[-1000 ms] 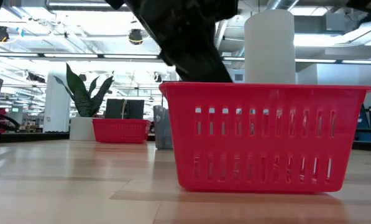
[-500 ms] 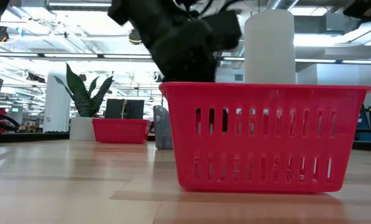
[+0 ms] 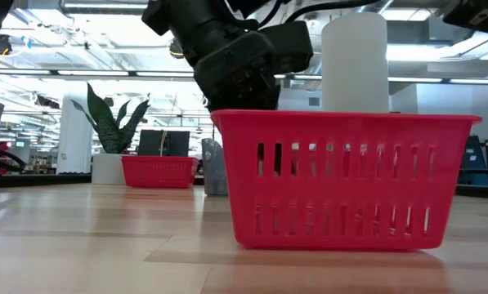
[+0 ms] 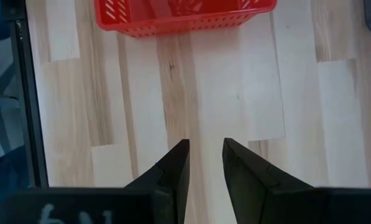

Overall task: Stack baskets by color
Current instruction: Stack the red bin on top of the red bins

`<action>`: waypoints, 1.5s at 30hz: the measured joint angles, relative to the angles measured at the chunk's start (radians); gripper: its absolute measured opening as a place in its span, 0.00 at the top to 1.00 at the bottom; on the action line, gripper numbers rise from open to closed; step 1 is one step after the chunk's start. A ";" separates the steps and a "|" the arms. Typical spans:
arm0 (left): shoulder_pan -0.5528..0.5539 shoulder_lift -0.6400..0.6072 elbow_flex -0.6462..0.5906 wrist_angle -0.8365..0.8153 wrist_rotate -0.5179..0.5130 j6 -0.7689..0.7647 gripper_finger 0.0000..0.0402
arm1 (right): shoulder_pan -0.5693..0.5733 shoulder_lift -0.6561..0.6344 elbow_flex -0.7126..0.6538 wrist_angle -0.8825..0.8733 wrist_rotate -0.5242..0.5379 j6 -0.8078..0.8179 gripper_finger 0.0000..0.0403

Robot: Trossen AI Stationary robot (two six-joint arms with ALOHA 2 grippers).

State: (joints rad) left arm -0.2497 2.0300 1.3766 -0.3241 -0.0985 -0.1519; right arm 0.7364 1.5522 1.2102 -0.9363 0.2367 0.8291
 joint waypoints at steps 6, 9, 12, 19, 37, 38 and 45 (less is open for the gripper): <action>0.018 0.000 0.000 0.001 0.057 -0.018 0.99 | 0.000 0.000 0.000 0.000 -0.002 0.000 0.71; 0.023 0.000 0.000 0.009 0.081 -0.026 1.00 | 0.000 0.000 0.000 0.002 -0.003 0.001 0.71; 0.026 -0.011 0.000 0.010 0.099 -0.035 1.00 | 0.000 0.000 0.000 0.002 -0.003 0.001 0.71; 0.027 -0.087 0.000 0.011 0.139 -0.086 1.00 | 0.000 0.000 0.000 0.002 -0.003 0.000 0.71; 0.161 -0.557 -0.009 -0.455 -0.395 -0.509 1.00 | 0.000 0.000 0.000 0.046 0.044 -0.127 0.71; 0.174 -0.581 -0.018 -0.509 -0.443 -0.556 1.00 | 0.000 0.000 0.000 0.059 0.058 -0.140 0.71; 0.368 -0.705 -0.110 -0.763 -0.530 -0.781 1.00 | 0.000 -0.001 0.000 0.126 0.171 -0.248 0.71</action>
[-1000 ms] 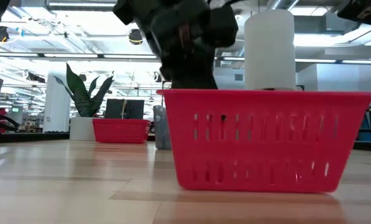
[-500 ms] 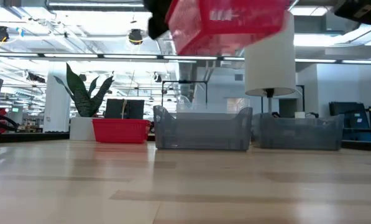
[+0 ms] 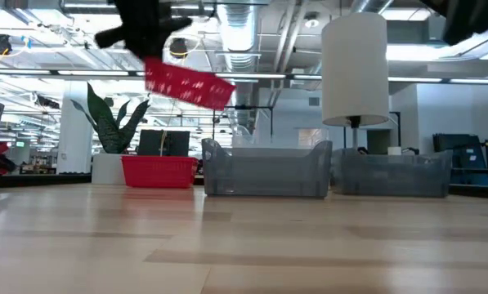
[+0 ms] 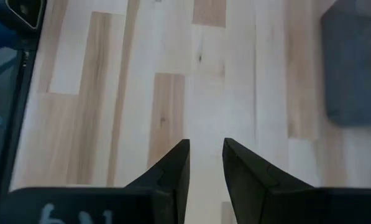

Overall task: Stack baskets by color
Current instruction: Stack the red bin on top of the red bins

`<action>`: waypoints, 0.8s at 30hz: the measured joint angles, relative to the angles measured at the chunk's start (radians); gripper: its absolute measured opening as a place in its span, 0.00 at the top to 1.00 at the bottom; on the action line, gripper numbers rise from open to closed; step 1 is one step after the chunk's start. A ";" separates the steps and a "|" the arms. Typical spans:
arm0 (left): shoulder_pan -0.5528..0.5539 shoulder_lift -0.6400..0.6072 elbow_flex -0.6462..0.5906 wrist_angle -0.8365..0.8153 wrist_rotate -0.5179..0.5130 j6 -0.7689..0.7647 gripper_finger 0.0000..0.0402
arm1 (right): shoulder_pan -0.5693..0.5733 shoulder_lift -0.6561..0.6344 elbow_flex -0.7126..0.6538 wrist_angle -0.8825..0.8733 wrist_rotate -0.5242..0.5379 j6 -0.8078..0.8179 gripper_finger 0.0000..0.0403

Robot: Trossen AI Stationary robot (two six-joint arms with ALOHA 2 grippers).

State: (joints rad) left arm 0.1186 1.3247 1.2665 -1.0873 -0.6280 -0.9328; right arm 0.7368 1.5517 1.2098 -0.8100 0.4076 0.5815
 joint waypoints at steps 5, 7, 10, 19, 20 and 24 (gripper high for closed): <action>0.183 -0.035 -0.079 0.055 0.052 -0.034 1.00 | 0.000 0.000 0.000 0.007 0.019 -0.038 0.71; 0.244 -0.032 -0.098 0.073 0.065 -0.034 1.00 | 0.000 0.000 0.000 0.005 0.019 -0.041 0.71; 0.318 -0.026 -0.141 0.122 0.085 -0.040 1.00 | 0.000 0.000 0.000 0.003 0.019 -0.047 0.71; 0.427 -0.023 -0.320 0.352 0.187 -0.040 1.00 | 0.000 0.000 0.000 -0.003 0.017 -0.067 0.71; 0.433 -0.023 -0.332 0.356 0.185 -0.044 1.00 | 0.000 0.000 0.000 -0.007 0.016 -0.067 0.71; 0.450 -0.023 -0.379 0.394 0.170 -0.046 1.00 | 0.000 0.000 0.000 -0.022 0.014 -0.060 0.71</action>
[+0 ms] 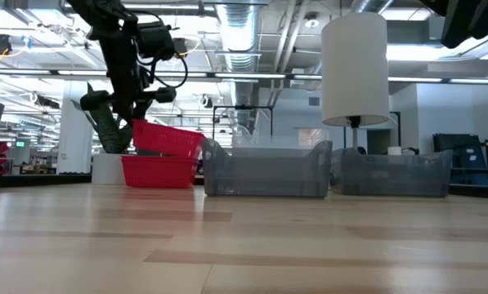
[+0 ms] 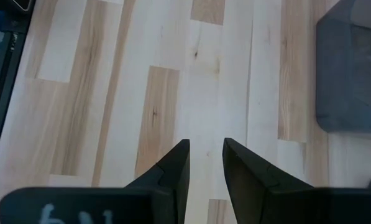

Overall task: Stack baskets by color
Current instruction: Stack the red bin on top of the red bins

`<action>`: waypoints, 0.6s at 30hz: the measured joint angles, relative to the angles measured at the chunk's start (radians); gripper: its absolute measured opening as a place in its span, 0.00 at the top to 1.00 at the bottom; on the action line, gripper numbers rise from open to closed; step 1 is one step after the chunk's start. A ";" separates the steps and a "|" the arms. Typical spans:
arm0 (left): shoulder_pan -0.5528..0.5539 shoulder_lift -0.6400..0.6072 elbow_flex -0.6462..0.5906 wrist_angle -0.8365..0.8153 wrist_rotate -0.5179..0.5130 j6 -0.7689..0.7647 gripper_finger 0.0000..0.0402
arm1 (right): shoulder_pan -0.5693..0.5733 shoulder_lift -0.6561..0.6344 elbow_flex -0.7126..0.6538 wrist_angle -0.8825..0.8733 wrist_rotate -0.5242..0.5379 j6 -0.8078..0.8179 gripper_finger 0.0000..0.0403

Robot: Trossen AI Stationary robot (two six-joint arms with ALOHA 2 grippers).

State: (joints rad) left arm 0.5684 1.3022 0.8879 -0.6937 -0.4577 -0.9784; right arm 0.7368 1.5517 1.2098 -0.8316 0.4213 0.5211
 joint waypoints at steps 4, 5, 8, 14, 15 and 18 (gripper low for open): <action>0.007 0.005 -0.011 0.012 -0.025 0.006 1.00 | 0.000 0.000 0.000 0.002 -0.001 0.001 0.71; 0.008 0.008 -0.011 0.012 -0.026 0.009 1.00 | 0.000 0.000 0.000 0.002 -0.002 0.001 0.71; 0.008 0.007 -0.011 0.012 -0.028 0.009 1.00 | 0.000 0.000 0.000 0.002 -0.004 0.001 0.71; 0.005 0.007 -0.011 0.012 -0.022 0.009 1.00 | 0.000 0.000 0.000 0.002 -0.004 0.002 0.71; 0.003 0.007 -0.011 0.012 -0.021 0.009 1.00 | 0.000 0.000 0.000 0.002 -0.004 0.002 0.71; -0.002 0.007 -0.011 0.011 -0.017 0.004 0.97 | 0.000 0.000 0.000 0.003 -0.004 0.002 0.71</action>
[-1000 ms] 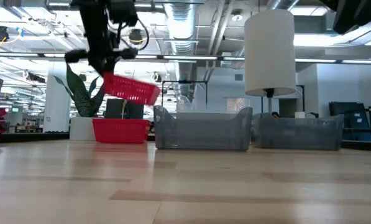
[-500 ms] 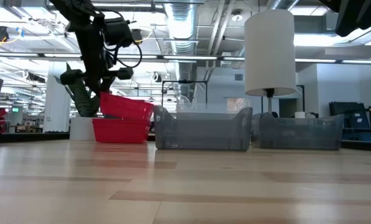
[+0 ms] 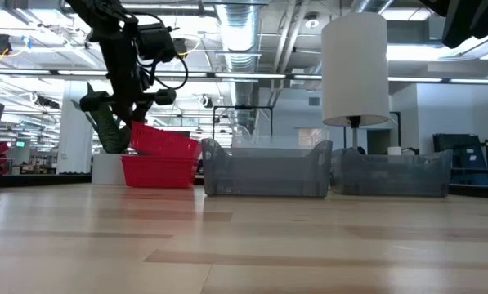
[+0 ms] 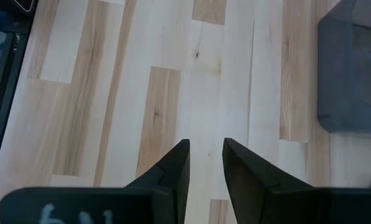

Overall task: Stack baskets by color
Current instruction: Stack the red bin on top of the red bins

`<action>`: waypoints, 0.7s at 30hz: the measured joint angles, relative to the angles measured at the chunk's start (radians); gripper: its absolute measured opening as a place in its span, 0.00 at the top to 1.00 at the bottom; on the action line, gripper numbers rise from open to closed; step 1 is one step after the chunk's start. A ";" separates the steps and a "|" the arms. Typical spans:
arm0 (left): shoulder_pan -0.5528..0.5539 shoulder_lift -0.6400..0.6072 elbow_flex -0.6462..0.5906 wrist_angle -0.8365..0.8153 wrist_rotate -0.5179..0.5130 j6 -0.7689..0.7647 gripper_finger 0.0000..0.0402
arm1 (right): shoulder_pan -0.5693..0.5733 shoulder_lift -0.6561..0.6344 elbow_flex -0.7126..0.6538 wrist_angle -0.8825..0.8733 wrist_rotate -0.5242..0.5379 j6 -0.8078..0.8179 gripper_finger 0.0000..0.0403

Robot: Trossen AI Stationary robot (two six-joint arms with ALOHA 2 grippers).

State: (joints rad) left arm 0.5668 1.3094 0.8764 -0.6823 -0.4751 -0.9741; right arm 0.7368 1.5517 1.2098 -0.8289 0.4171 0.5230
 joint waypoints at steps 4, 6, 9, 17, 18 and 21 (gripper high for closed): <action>-0.001 0.000 0.000 0.000 0.005 0.000 0.91 | 0.000 0.000 0.000 0.003 0.000 0.003 0.71; 0.000 0.000 0.000 0.000 0.005 -0.005 0.86 | 0.000 0.000 0.000 0.006 0.000 0.003 0.71; -0.001 0.000 0.000 -0.001 0.017 -0.008 0.79 | 0.000 0.000 0.000 0.007 0.000 0.002 0.71; -0.001 0.000 0.000 -0.001 0.025 -0.007 0.63 | 0.000 0.000 0.000 0.006 -0.001 0.002 0.71; -0.001 0.000 0.000 -0.002 0.025 -0.007 0.61 | 0.000 0.000 0.000 0.006 -0.001 0.002 0.71; -0.001 0.000 0.000 -0.010 0.025 -0.006 0.58 | 0.000 0.000 0.000 0.006 -0.001 0.001 0.71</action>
State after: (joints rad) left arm 0.5663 1.3094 0.8764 -0.6924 -0.4496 -0.9805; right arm 0.7368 1.5517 1.2098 -0.8227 0.4164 0.5245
